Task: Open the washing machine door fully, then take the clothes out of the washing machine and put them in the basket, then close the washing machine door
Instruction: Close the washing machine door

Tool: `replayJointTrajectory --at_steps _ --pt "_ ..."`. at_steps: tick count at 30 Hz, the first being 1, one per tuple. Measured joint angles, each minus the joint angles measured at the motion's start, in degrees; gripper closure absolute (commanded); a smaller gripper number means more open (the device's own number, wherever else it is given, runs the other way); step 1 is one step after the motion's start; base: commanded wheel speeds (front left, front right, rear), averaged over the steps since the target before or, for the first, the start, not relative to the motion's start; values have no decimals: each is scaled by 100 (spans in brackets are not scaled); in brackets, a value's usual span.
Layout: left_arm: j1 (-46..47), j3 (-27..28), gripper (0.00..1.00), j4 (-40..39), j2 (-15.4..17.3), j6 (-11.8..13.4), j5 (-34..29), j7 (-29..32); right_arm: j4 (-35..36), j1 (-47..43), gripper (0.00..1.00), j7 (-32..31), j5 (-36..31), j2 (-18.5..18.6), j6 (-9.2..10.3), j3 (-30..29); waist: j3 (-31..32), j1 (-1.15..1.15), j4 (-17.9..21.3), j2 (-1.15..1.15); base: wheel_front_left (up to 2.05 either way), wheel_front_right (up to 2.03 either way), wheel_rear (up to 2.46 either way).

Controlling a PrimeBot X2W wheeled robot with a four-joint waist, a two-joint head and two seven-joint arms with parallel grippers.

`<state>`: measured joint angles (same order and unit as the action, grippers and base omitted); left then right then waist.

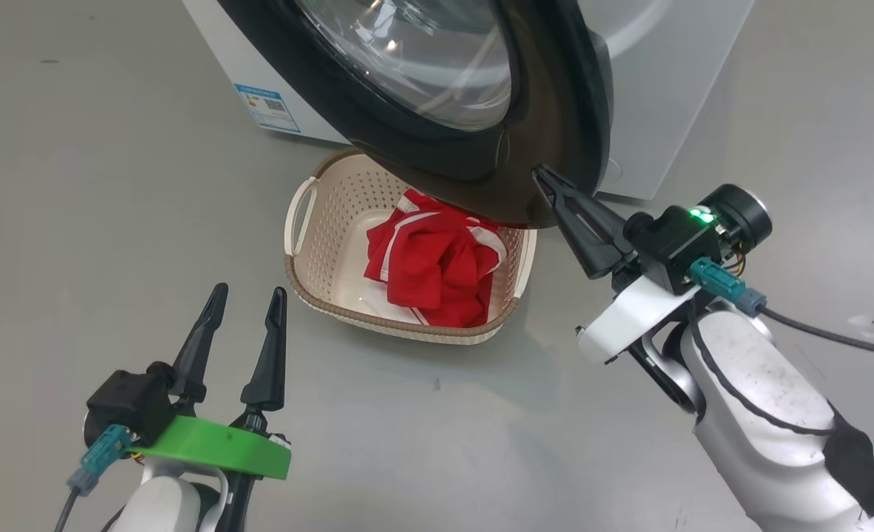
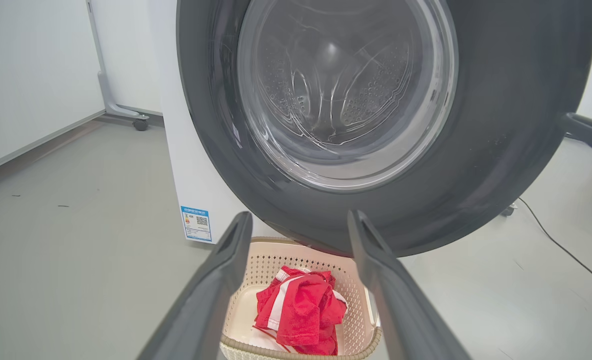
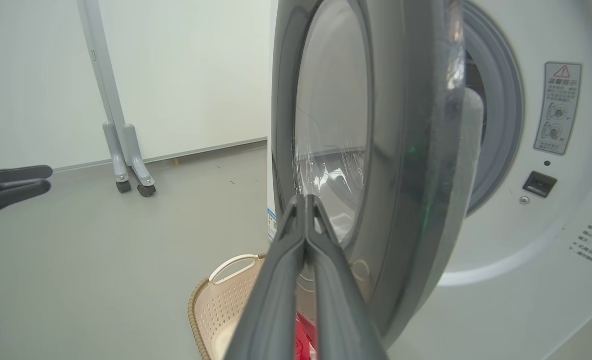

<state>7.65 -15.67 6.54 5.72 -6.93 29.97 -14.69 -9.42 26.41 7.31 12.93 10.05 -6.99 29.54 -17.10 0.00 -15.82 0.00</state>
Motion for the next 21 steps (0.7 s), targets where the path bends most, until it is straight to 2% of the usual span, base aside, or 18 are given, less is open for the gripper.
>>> replayJointTrajectory --at_steps 10,21 --pt "187 32 0 10 -101 -1 -5 0 -304 480 100 -14 231 191 -1 -88 -376 0 -267 0 0 0 0" --pt "340 -11 0 -43 -152 -19 23 0 -524 913 100 109 436 355 -51 -421 -678 0 -274 0 0 0 0"
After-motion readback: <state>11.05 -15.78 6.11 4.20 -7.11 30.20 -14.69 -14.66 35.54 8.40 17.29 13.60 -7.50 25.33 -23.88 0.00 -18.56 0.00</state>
